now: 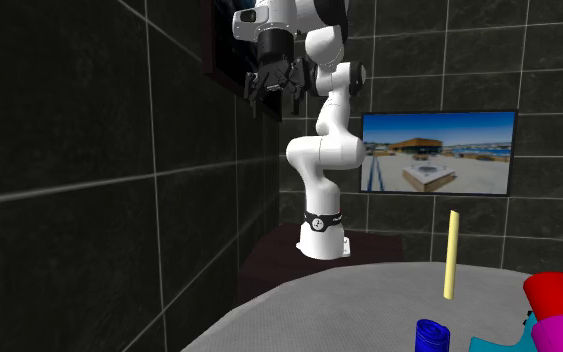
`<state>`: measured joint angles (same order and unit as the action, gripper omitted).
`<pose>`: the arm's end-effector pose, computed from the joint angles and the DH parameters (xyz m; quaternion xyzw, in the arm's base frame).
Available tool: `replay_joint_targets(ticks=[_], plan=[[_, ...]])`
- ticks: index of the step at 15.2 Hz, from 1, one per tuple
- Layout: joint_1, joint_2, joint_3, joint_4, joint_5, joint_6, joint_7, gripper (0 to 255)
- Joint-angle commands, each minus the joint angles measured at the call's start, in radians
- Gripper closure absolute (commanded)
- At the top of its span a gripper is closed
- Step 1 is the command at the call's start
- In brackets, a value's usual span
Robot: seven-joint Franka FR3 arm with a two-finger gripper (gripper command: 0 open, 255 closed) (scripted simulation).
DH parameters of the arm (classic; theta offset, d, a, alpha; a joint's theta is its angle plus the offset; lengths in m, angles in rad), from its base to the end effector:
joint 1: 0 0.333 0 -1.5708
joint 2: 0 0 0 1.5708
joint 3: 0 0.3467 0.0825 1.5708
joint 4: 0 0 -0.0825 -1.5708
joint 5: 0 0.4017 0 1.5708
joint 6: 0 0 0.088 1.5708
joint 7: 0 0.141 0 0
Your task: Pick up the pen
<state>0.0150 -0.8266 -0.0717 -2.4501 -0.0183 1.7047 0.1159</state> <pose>0.3051 -0.0244 0.5556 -0.9962 0.0748 -0.0392 0.0189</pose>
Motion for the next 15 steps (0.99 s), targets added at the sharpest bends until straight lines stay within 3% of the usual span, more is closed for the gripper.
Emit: replay_joint_targets(ticks=[1, 8, 15], plan=[[0.0, 0.0, 0.0, 0.0, 0.0, 0.0, 0.0, 0], [0.04, 0.211, 0.104, 0.044, 0.057, 0.151, 0.128, 0], [0.064, 0.456, 0.195, 0.156, 0.075, 0.27, 0.253, 0]])
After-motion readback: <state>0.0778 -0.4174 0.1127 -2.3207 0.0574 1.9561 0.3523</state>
